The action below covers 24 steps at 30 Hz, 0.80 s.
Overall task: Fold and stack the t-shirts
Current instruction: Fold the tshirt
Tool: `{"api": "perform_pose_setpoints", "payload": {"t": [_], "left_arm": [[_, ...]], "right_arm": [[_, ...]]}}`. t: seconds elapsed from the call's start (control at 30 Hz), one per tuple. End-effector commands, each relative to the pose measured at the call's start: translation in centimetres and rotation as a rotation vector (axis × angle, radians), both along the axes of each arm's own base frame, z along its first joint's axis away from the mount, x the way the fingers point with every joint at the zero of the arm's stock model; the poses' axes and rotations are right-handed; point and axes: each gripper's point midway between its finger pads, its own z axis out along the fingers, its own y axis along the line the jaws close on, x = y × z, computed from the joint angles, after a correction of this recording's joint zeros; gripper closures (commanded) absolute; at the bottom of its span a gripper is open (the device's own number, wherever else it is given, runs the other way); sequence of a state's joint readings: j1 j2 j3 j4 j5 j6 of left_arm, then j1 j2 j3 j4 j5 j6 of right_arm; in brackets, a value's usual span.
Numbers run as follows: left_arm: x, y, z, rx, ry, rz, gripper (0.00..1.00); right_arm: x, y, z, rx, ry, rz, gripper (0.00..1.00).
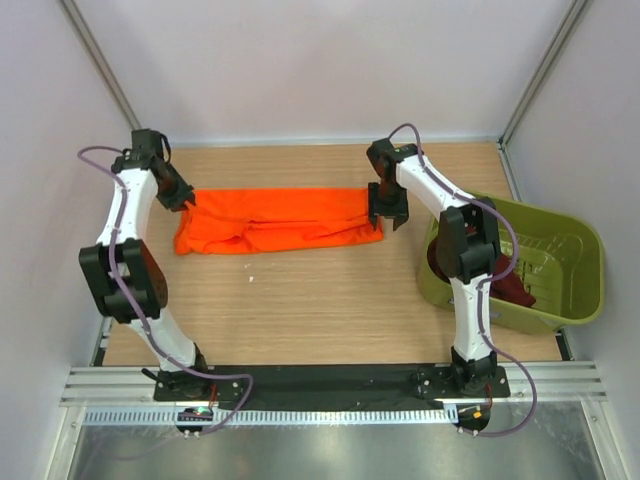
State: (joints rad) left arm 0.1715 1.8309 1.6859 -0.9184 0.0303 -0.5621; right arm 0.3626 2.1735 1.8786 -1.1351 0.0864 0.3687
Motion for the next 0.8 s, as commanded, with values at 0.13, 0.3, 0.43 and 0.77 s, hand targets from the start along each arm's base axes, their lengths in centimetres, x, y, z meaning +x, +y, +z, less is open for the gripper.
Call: {"api": "perform_pose_setpoints", "payload": {"t": [0.13, 0.3, 0.43, 0.77], "left_arm": [[-4.6, -6.0, -2.3, -0.126, 0.022, -0.132, 0.83], [-5.8, -6.3, -3.9, -0.138, 0.066, -0.140, 0.85], [-6.2, -6.6, -4.6, -0.154, 0.079, -0.147, 0.85], [-6.4, -7.3, -4.9, -0.171, 0.081, -0.162, 0.86]], "right_arm": [[1.9, 2.2, 2.1, 0.118, -0.120, 0.034, 0.45], [3.7, 2.9, 1.1, 0.131, -0.159, 0.041, 0.56], [5.2, 3.5, 0.3, 0.140, -0.166, 0.016, 0.62], [8.6, 5.7, -0.4, 0.211, -0.215, -0.022, 0.64]]}}
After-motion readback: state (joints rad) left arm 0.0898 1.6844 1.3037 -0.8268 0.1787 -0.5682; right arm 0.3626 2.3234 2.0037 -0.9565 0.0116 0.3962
